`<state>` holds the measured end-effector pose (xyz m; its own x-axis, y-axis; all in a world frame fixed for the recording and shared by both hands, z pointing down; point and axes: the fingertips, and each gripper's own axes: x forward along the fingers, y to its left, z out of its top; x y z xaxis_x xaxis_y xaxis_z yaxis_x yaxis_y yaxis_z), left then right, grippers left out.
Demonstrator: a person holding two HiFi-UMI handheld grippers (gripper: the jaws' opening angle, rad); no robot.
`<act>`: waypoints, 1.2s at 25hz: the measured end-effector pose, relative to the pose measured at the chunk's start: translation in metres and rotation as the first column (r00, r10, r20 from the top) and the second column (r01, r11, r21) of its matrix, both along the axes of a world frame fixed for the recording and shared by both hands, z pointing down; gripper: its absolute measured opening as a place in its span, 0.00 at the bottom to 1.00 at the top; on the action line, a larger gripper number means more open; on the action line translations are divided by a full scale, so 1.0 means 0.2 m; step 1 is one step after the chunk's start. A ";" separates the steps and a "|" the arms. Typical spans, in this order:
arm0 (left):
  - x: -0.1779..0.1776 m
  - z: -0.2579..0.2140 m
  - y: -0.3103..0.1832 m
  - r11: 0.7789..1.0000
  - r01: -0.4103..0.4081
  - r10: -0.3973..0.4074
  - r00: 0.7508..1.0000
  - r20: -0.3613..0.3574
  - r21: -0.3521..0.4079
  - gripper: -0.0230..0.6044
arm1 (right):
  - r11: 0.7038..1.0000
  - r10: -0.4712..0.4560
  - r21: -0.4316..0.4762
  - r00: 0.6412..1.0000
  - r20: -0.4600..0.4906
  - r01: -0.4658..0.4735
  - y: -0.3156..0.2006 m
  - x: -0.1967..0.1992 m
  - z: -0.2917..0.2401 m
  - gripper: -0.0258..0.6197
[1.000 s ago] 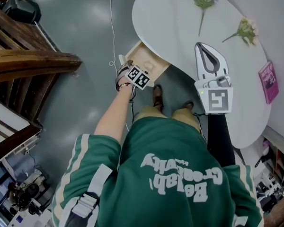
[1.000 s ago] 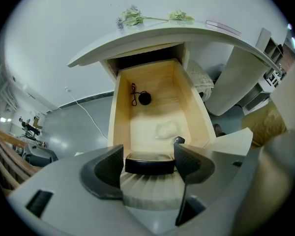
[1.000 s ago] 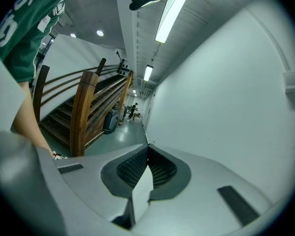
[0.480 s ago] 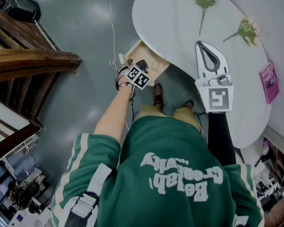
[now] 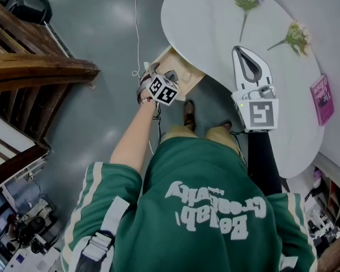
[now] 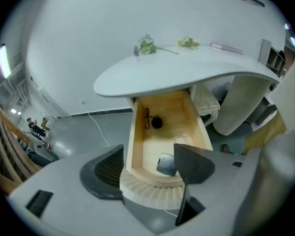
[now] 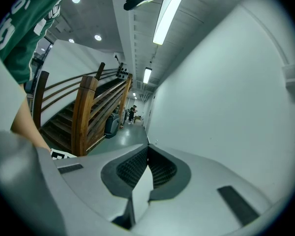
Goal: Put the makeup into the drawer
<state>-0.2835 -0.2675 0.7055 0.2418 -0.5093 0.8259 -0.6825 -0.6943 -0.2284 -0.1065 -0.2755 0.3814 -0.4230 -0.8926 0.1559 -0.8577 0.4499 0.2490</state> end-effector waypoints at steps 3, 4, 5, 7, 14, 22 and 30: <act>0.06 -0.27 -0.08 0.993 0.027 -0.016 0.995 -0.096 0.113 0.59 | 1.000 -0.011 0.013 1.000 0.017 0.010 -0.01 -0.02 -0.02 0.05; 0.08 -0.38 -0.10 0.988 0.042 -0.022 0.991 -0.132 0.151 0.59 | 1.000 -0.014 0.016 1.000 0.024 0.014 -0.01 -0.03 -0.03 0.05; 0.09 -0.48 -0.12 0.981 0.060 -0.028 0.985 -0.168 0.187 0.59 | 1.000 -0.019 0.020 0.999 0.030 0.018 -0.01 -0.04 -0.03 0.05; 0.12 -0.69 -0.14 0.963 0.099 -0.038 0.970 -0.239 0.251 0.59 | 0.999 -0.030 0.034 0.999 0.042 0.029 0.00 -0.06 -0.05 0.05; 0.16 -1.34 -0.13 0.882 0.173 0.029 0.909 -0.416 0.438 0.59 | 0.998 -0.055 0.045 0.998 0.029 0.053 0.02 -0.13 -0.12 0.05; 0.11 -1.76 -0.07 0.800 0.228 0.078 0.878 -0.473 0.555 0.57 | 0.995 -0.071 0.066 0.997 0.017 0.069 0.07 -0.17 -0.21 0.05; 0.02 -1.82 -0.05 0.746 0.320 0.025 0.863 -0.505 0.584 0.06 | 0.990 -0.101 0.100 0.995 0.024 0.098 0.09 -0.22 -0.25 0.05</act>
